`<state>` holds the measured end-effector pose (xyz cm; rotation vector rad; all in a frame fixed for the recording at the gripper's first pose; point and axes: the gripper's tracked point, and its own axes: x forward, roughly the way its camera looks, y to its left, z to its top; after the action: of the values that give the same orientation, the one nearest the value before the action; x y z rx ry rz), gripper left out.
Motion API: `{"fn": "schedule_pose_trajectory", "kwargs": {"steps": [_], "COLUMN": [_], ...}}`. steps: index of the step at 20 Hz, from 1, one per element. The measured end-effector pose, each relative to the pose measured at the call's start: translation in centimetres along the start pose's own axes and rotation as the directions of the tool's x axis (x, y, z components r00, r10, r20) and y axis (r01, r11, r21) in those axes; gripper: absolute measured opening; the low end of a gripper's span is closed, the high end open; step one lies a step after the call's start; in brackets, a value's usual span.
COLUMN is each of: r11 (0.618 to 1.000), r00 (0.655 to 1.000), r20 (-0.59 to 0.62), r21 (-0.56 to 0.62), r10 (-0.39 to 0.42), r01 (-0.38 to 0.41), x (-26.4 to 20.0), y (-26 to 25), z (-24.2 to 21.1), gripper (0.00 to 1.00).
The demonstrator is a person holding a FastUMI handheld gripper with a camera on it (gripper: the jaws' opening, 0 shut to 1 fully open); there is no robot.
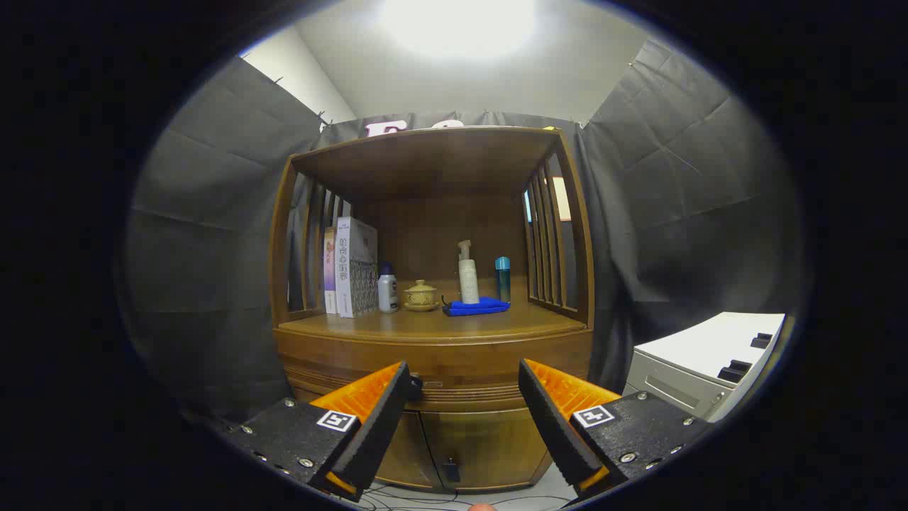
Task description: Pull open the drawer, take out the items inside it, and place them on the countertop above the cabinet.
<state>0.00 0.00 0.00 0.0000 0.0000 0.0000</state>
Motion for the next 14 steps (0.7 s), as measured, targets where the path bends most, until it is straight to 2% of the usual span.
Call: {"fn": "schedule_pose_trajectory", "kwargs": {"steps": [14], "r11": [1.0], "r00": [1.0], "r20": [-0.003], "r21": [-0.005], "r10": [0.005], "r01": [-0.005], "x": [-0.16], "y": [0.32], "z": [-0.47], "gripper": [0.95]}}
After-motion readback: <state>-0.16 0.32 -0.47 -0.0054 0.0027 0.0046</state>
